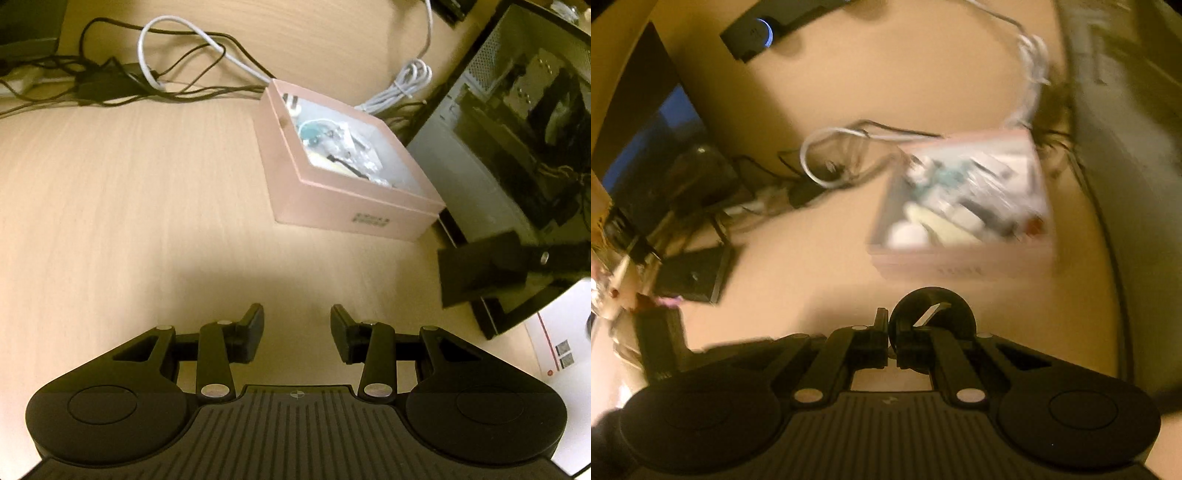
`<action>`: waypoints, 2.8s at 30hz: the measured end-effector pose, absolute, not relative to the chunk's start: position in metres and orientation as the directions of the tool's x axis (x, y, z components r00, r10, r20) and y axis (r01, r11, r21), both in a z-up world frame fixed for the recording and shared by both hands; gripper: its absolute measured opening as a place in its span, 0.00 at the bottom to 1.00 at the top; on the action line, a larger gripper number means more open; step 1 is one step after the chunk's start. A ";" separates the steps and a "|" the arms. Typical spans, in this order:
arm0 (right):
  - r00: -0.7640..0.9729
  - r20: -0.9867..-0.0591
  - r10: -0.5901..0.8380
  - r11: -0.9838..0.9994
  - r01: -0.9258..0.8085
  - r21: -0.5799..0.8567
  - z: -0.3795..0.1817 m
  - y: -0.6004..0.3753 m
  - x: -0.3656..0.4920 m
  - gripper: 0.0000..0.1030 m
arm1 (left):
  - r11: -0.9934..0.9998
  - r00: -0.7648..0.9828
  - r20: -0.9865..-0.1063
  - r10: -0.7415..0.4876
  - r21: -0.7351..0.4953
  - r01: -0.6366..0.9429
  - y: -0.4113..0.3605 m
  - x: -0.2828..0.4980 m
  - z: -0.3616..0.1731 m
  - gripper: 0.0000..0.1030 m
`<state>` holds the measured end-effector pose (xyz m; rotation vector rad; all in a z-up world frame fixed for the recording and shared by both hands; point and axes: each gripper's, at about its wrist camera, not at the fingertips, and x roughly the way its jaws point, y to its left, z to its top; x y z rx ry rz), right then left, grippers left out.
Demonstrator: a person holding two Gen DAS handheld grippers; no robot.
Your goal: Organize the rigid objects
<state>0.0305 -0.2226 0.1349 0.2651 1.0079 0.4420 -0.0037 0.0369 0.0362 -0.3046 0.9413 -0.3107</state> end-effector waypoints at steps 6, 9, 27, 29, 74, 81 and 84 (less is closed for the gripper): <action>0.516 -0.693 0.503 0.861 -0.232 0.452 0.087 -0.231 -0.005 0.04 | 0.940 0.574 -0.754 -0.320 -0.328 0.092 0.022 -0.019 0.037 0.42; 0.552 -0.688 0.472 0.880 -0.251 0.403 0.061 -0.225 -0.019 0.05 | 0.948 0.578 -0.760 -0.296 -0.308 0.082 0.019 -0.021 0.038 0.42; 0.645 -0.706 0.292 0.865 -0.493 -0.092 0.042 -0.185 -0.047 0.71 | 0.962 0.570 -0.779 -0.260 -0.259 0.086 0.011 -0.041 0.045 0.42; 0.612 -0.732 0.299 0.846 -0.525 -0.093 0.043 -0.186 -0.042 0.45 | 0.962 0.573 -0.777 -0.260 -0.256 0.089 0.011 -0.043 0.046 0.42; 0.694 -0.715 0.088 0.995 -0.093 0.033 -0.001 -0.212 0.007 1.00 | 0.990 0.761 -0.638 -0.120 -0.019 0.140 -0.037 -0.008 0.006 0.46; 0.724 -0.681 0.105 0.993 -0.111 0.035 -0.004 -0.217 0.009 1.00 | 0.991 0.770 -0.630 -0.102 0.007 0.137 -0.039 -0.007 0.004 0.46; 0.731 -0.676 0.091 0.995 -0.092 0.035 -0.004 -0.216 0.007 1.00 | 0.991 0.772 -0.630 -0.088 0.023 0.131 -0.042 -0.006 0.004 0.46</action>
